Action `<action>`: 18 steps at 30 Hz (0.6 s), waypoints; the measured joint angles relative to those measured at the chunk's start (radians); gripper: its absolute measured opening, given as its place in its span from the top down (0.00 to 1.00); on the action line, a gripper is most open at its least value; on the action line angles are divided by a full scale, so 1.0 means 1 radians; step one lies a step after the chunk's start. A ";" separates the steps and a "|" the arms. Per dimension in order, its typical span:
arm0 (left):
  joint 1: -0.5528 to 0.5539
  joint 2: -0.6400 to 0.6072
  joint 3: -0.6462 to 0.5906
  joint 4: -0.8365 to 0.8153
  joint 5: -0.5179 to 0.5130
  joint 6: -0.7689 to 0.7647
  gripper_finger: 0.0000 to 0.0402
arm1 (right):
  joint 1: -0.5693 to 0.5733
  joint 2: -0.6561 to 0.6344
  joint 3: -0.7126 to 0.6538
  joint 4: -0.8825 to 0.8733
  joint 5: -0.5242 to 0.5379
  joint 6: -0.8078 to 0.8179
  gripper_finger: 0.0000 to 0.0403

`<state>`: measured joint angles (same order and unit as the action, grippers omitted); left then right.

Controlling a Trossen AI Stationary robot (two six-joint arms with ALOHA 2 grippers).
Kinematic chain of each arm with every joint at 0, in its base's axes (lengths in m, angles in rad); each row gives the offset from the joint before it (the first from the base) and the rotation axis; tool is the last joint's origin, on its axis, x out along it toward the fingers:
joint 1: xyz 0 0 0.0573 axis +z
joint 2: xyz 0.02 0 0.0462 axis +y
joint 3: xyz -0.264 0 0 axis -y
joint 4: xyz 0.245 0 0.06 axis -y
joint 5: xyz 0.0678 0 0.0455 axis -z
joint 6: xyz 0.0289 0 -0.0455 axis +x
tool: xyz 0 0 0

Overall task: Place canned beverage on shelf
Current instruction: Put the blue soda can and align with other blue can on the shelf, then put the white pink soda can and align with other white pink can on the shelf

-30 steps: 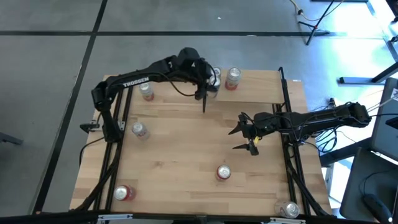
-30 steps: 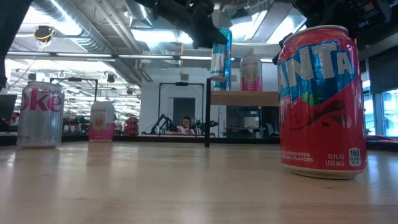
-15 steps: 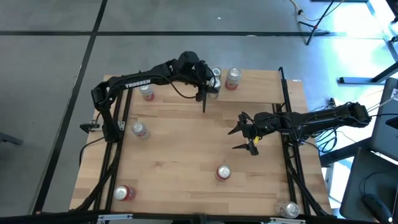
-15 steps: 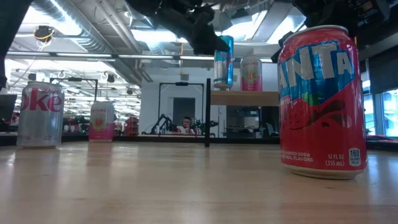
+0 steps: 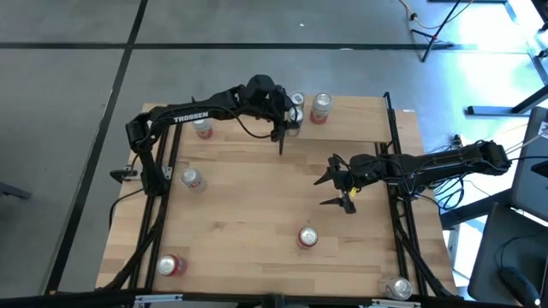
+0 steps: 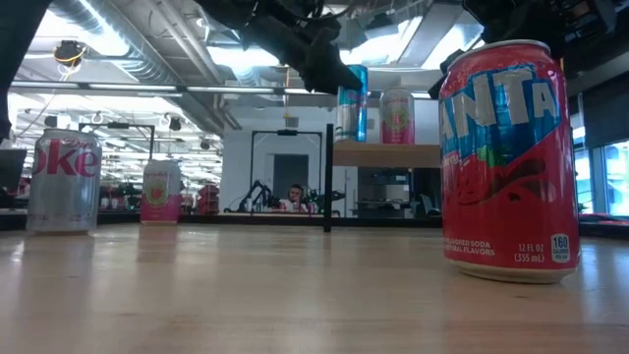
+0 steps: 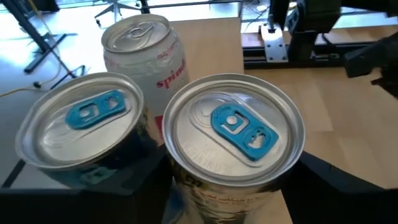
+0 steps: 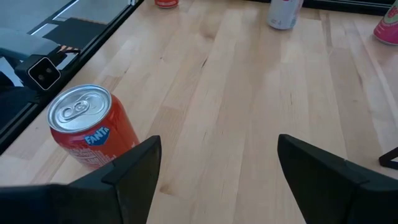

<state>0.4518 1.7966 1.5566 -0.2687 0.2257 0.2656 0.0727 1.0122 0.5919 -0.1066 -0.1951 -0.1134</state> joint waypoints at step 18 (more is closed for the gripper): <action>-0.015 -0.050 0.046 -0.003 -0.039 0.000 0.17 | 0.000 0.000 0.000 -0.001 0.000 -0.004 0.25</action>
<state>0.4364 1.7464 1.6021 -0.2715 0.1871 0.2657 0.0726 1.0122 0.5919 -0.1074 -0.1951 -0.1173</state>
